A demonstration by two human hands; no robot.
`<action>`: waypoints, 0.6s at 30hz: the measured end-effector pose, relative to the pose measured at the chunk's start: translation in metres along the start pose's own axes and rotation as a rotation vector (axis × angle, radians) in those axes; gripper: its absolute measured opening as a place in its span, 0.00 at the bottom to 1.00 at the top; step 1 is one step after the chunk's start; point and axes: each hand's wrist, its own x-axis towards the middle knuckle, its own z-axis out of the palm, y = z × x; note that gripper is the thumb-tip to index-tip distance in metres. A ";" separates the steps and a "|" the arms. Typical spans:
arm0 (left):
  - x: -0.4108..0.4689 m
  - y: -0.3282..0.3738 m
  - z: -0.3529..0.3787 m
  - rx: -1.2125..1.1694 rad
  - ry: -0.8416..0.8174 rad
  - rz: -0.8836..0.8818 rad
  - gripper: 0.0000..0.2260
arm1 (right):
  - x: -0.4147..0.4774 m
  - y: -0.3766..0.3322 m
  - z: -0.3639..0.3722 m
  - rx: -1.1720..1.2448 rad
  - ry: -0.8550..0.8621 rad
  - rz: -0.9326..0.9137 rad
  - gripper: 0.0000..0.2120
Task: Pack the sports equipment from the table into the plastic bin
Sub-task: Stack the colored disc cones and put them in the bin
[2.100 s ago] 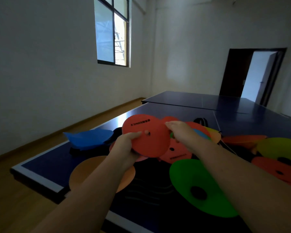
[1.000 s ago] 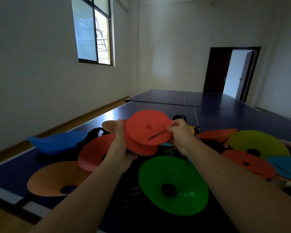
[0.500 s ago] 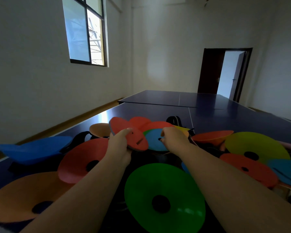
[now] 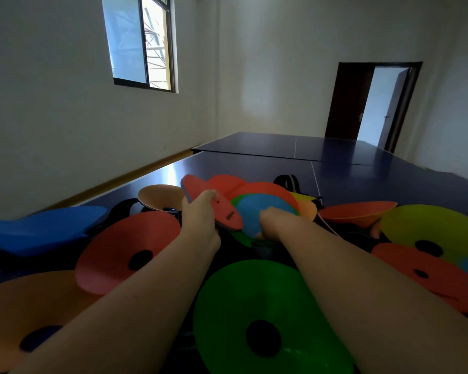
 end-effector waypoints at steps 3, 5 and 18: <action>0.002 -0.005 -0.002 0.000 0.018 -0.019 0.14 | 0.004 0.004 0.004 0.041 0.079 0.012 0.30; 0.003 -0.007 -0.003 -0.006 0.023 -0.024 0.14 | 0.006 0.007 0.007 0.074 0.092 0.022 0.33; -0.015 0.000 -0.005 0.010 -0.034 -0.096 0.01 | -0.027 0.022 -0.026 0.832 0.433 0.118 0.40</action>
